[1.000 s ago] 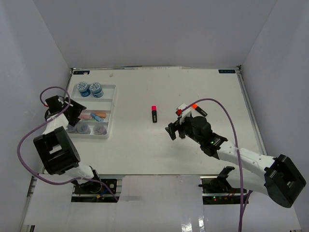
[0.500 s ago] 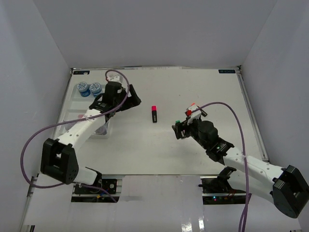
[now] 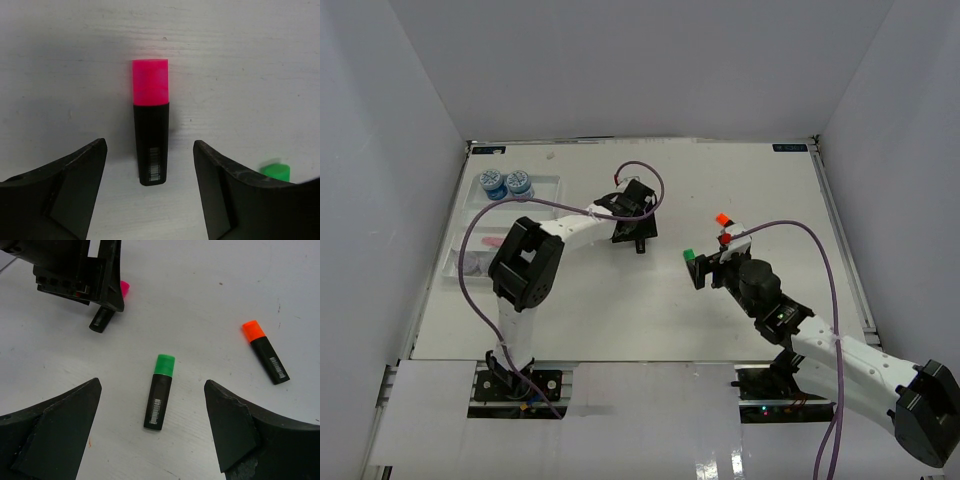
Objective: Sort the stationery into containers
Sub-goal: Pick up the pen from the center of the board.
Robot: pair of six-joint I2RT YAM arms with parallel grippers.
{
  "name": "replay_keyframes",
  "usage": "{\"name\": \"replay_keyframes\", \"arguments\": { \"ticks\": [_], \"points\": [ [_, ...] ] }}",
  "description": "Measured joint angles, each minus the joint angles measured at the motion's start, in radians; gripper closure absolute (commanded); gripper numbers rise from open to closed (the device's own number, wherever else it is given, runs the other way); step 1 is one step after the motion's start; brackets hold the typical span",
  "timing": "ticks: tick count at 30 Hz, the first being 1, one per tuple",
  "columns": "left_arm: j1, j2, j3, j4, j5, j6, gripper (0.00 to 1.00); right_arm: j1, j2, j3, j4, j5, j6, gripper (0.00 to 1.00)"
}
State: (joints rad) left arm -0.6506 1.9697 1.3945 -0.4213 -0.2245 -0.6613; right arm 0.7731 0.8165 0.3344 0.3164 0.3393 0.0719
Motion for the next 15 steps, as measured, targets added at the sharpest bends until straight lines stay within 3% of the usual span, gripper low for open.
{"name": "replay_keyframes", "arguments": {
  "ticks": [8, 15],
  "points": [
    [-0.016, 0.101, 0.084, -0.01, -0.061, -0.031, 0.36, -0.002, 0.0, -0.005, -0.003, 0.006, 0.0, 0.1],
    [-0.016, 0.136, 0.122, -0.021, -0.108, -0.04, 0.66, -0.002, 0.0, -0.005, -0.003, 0.006, 0.001, 0.1]
  ]
}}
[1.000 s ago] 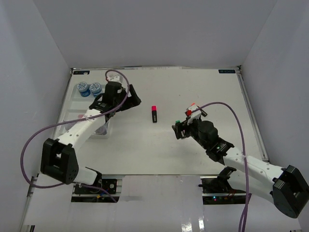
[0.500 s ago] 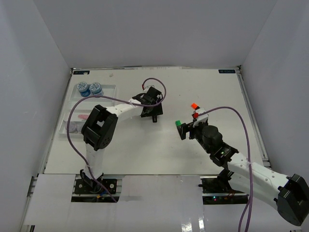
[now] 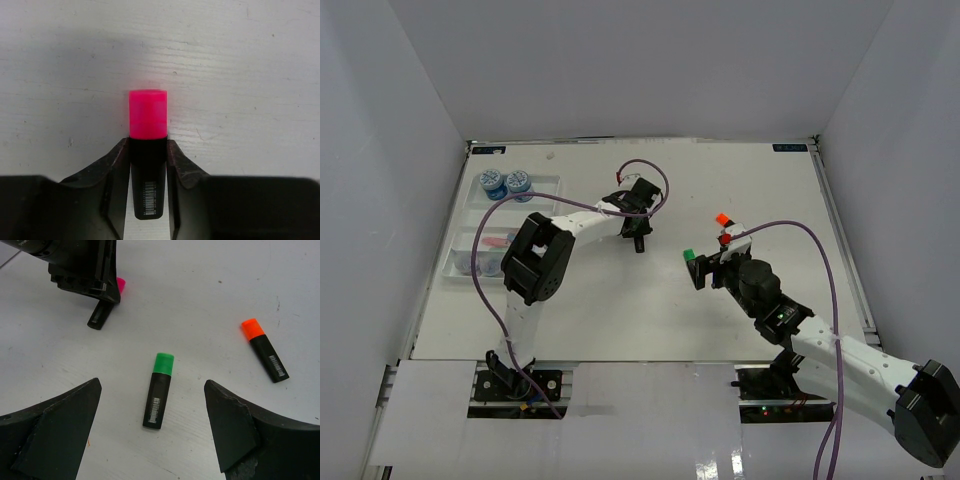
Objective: Sort the stationery into containers
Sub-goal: Pick up the pen from the center of the board, then place the pen in the storage box.
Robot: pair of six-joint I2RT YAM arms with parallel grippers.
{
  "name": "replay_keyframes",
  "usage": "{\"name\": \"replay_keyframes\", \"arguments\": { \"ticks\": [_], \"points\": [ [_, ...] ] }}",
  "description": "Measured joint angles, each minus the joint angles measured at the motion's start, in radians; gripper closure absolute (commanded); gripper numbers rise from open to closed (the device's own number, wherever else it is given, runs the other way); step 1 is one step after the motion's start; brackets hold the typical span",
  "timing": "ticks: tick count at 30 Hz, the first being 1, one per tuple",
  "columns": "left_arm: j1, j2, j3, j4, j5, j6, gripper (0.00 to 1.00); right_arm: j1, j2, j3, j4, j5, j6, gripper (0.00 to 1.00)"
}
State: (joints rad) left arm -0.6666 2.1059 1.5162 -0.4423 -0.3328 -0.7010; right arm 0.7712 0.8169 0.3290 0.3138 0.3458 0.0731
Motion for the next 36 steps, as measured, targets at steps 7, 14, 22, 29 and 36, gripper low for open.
{"name": "replay_keyframes", "arguments": {
  "ticks": [7, 14, 22, 29, 36],
  "points": [
    [0.0, -0.002, 0.001, -0.008, -0.018, -0.016, 0.85, -0.005, 0.001, 0.0, 0.0, 0.0, 0.003, 0.1],
    [0.09, -0.129, -0.109, -0.047, -0.019, -0.069, 0.86, -0.005, 0.006, 0.0, 0.001, -0.005, 0.006, 0.1],
    [0.499, -0.468, -0.282, -0.028, 0.002, -0.18, 0.87, -0.009, 0.006, 0.0, 0.001, -0.01, 0.014, 0.1],
    [0.743, -0.479, -0.332, -0.023, 0.068, -0.261, 0.88, -0.012, 0.006, 0.0, 0.002, -0.016, 0.024, 0.1],
    [0.859, -0.374, -0.313, -0.014, 0.114, -0.327, 0.89, -0.012, -0.003, -0.013, 0.003, -0.016, 0.025, 0.1]
  ]
}}
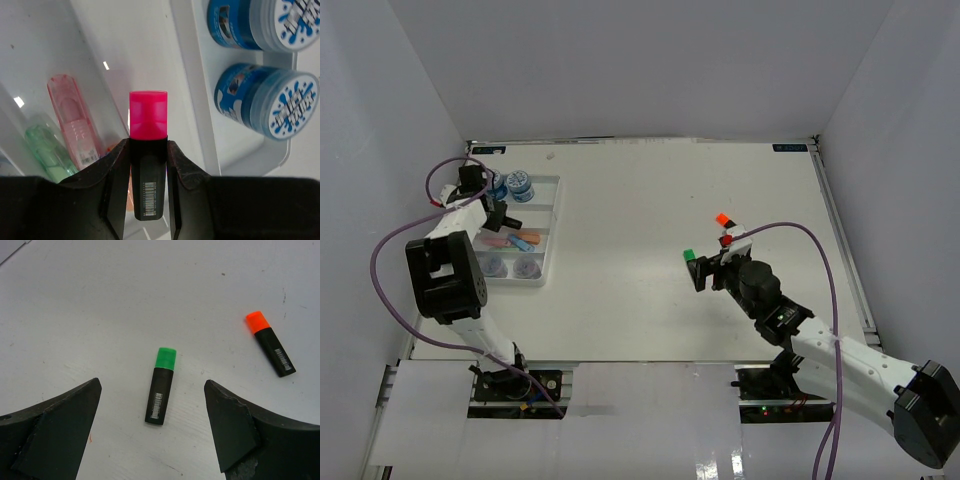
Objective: Sort the stationery into containers
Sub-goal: Place the pen in the storage box.
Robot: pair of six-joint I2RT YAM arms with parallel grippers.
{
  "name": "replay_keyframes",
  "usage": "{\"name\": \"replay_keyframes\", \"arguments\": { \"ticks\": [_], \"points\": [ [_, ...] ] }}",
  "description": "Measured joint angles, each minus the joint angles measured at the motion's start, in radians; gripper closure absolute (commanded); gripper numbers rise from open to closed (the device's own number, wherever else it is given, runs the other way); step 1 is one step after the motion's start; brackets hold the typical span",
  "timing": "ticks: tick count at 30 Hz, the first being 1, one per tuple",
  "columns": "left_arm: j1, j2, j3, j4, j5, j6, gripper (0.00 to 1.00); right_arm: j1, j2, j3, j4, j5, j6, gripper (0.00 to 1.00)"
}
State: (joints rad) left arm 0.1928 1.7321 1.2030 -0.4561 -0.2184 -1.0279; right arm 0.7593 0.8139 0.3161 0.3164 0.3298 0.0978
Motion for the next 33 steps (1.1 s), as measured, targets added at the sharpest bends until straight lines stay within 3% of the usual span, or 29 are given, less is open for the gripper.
{"name": "replay_keyframes", "arguments": {
  "ticks": [7, 17, 24, 28, 33],
  "points": [
    [0.068, 0.095, 0.072, 0.013, 0.028, -0.028, 0.87, 0.0, 0.005, -0.005, 0.0, 0.0, 0.0, 0.1],
    [0.09, 0.196, 0.156, 0.039, 0.066, -0.04, 0.68, 0.0, 0.034, -0.005, 0.0, 0.005, 0.0, 0.1],
    [0.1, 0.236, 0.156, 0.038, 0.109, -0.039, 0.43, -0.006, 0.062, -0.005, -0.002, 0.034, 0.008, 0.1],
    [0.101, 0.214, 0.155, 0.048, 0.126, -0.026, 0.23, -0.022, 0.097, -0.003, -0.013, 0.042, 0.026, 0.1],
    [0.101, 0.138, 0.138, 0.05, 0.142, -0.004, 0.14, -0.043, 0.179, 0.022, -0.056, 0.039, 0.042, 0.09]
  ]
}}
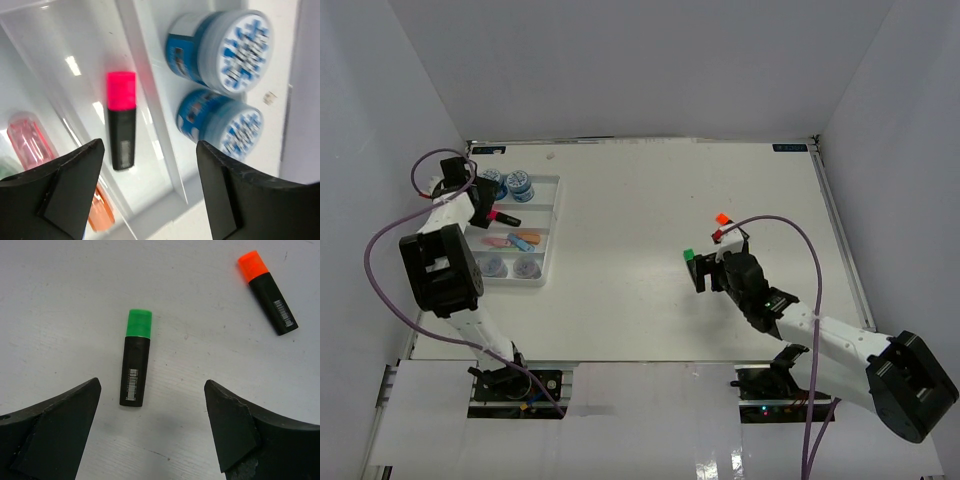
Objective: Sort the stationery into containers
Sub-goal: Place the pen in the storage box, then pick up the pen from the center of the board.
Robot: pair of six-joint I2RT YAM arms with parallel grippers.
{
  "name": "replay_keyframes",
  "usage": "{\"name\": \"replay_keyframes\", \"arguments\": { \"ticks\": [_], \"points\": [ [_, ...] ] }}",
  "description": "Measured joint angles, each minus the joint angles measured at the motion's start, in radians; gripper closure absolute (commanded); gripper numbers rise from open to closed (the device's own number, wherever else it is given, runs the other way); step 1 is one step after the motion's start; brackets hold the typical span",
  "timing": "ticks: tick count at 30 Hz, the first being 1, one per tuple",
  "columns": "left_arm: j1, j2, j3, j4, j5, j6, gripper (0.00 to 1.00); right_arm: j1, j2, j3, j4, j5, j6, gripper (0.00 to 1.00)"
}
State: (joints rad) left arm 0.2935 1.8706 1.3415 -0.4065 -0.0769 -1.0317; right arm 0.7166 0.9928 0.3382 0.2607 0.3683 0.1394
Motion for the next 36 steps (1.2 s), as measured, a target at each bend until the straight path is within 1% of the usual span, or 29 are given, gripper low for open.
{"name": "replay_keyframes", "arguments": {
  "ticks": [5, 7, 8, 11, 12, 17, 22, 23, 24, 25, 27, 28, 30, 34, 36],
  "points": [
    [0.0, -0.169, -0.061, 0.022, 0.058, 0.048, 0.11, -0.008, 0.096, 0.048, -0.038, -0.012, 0.016, 0.06],
    [-0.004, -0.245, -0.088, 0.032, 0.094, 0.089, 0.08, -0.009, 0.137, 0.068, -0.054, -0.016, 0.02, 0.05],
    [-0.008, -0.296, -0.111, 0.042, 0.114, 0.116, 0.07, -0.01, 0.161, 0.08, -0.06, -0.019, 0.023, 0.03],
    [-0.034, -0.425, -0.183, 0.064, 0.168, 0.197, 0.04, -0.01, 0.22, 0.105, -0.082, -0.032, 0.029, 0.0],
    [-0.047, -0.473, -0.219, 0.078, 0.196, 0.23, 0.04, -0.01, 0.237, 0.113, -0.089, -0.036, 0.03, 0.05],
    [-0.129, -0.647, -0.382, 0.088, 0.33, 0.367, 0.04, -0.01, 0.307, 0.153, -0.114, -0.065, 0.037, 0.15],
    [-0.262, -0.77, -0.512, 0.085, 0.407, 0.444, 0.04, -0.01, 0.391, 0.197, -0.144, -0.084, 0.041, 0.23],
    [-0.296, -0.79, -0.533, 0.085, 0.416, 0.45, 0.04, -0.01, 0.411, 0.208, -0.15, -0.085, 0.045, 0.29],
    [-0.32, -0.803, -0.545, 0.085, 0.423, 0.452, 0.04, -0.01, 0.423, 0.219, -0.153, -0.087, 0.047, 0.31],
    [-0.352, -0.815, -0.559, 0.085, 0.425, 0.454, 0.04, -0.009, 0.434, 0.231, -0.157, -0.088, 0.05, 0.37],
    [-0.402, -0.828, -0.578, 0.087, 0.426, 0.453, 0.04, -0.007, 0.456, 0.251, -0.161, -0.091, 0.057, 0.43],
    [-0.427, -0.829, -0.585, 0.087, 0.425, 0.447, 0.04, -0.004, 0.468, 0.262, -0.163, -0.091, 0.06, 0.49],
    [-0.474, -0.827, -0.6, 0.101, 0.42, 0.435, 0.04, 0.002, 0.484, 0.28, -0.17, -0.089, 0.062, 0.57],
    [-0.594, -0.79, -0.615, 0.14, 0.397, 0.394, 0.04, 0.026, 0.495, 0.296, -0.186, -0.08, 0.06, 0.66],
    [-0.656, -0.752, -0.615, 0.171, 0.383, 0.369, 0.05, 0.041, 0.487, 0.296, -0.193, -0.076, 0.056, 0.67]
  ]
}}
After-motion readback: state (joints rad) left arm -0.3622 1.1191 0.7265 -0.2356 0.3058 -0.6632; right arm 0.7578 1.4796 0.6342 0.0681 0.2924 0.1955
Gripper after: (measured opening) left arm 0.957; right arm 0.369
